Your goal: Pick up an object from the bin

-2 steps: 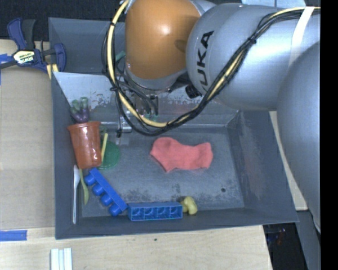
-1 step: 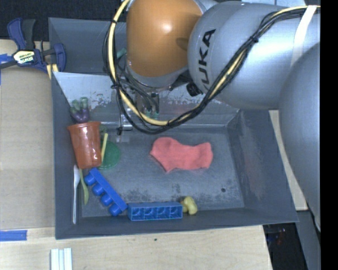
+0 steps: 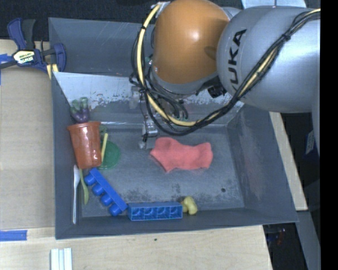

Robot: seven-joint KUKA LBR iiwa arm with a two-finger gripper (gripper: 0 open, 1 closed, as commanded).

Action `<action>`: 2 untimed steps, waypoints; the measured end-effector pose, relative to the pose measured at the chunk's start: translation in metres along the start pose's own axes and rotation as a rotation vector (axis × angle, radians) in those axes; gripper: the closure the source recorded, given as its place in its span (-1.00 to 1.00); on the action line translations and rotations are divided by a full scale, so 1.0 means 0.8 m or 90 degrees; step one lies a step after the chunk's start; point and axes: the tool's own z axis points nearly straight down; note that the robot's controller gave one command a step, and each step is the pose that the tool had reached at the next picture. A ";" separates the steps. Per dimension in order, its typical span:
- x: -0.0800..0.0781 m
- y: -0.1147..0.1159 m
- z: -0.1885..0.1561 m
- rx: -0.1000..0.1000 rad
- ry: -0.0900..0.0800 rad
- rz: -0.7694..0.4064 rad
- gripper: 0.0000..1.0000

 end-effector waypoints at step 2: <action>0.040 -0.083 0.003 -0.001 -0.007 0.025 -1.00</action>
Offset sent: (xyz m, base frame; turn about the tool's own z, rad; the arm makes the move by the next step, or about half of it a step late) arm -0.0252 -0.0708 -0.0015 0.0409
